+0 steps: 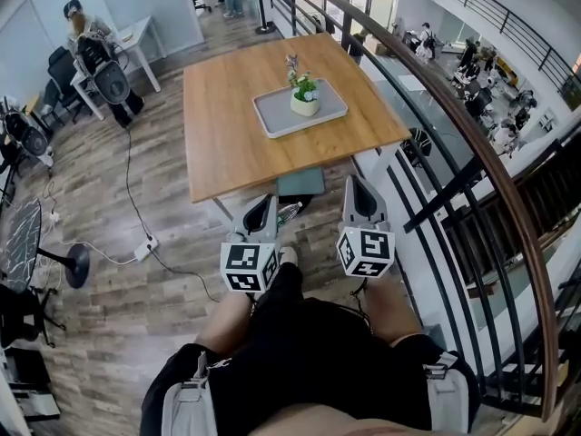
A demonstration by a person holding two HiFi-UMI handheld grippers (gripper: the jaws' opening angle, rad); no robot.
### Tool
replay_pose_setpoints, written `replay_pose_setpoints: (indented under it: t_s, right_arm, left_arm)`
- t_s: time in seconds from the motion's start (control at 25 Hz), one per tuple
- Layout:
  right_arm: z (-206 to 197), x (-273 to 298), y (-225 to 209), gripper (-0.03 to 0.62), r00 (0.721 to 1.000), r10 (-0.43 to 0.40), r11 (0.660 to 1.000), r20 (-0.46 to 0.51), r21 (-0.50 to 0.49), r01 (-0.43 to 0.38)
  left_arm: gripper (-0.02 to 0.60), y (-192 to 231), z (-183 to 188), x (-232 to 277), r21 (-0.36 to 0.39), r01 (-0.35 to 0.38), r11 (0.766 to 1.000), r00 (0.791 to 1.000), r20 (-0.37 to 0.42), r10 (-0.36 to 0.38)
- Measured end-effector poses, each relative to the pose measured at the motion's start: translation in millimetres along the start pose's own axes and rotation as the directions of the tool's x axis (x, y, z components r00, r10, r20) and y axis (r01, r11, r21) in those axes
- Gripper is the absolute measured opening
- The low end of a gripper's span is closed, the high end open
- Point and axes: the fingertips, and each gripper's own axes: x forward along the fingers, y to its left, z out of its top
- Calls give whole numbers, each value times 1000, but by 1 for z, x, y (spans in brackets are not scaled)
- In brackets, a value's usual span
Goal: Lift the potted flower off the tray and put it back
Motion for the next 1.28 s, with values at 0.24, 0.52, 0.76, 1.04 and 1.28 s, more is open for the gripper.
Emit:
replay_pose_setpoints:
  t_s: [0.24,0.52,0.76,1.04,1.28]
  right_arm:
    - [-7,37,-3,-2,1000,-2,1000,4,-30,2]
    - [-14,103,-14,-2,1000,-11,1000,-17,-20,10]
    - [-17,178,-10,-2,999,-12,1000,-36,-23,11]
    - [-20,266,-10,-2,999,-20,999,-50,-37,19]
    - [-21,321,-19,-2,997,-49,998,-57,-50,46]
  left_arm:
    - [12,19,-5,38,-6,20,1000,1000,0,-20]
    - [12,59,-1,97,-33,24,999,1000,-8,-24]
    - [12,114,11,151,-56,20,998,1000,-12,-20]
    - [12,163,25,223,-57,55,997,998,-15,-56]
    - [12,194,27,276,-74,88,993,996,-16,-89]
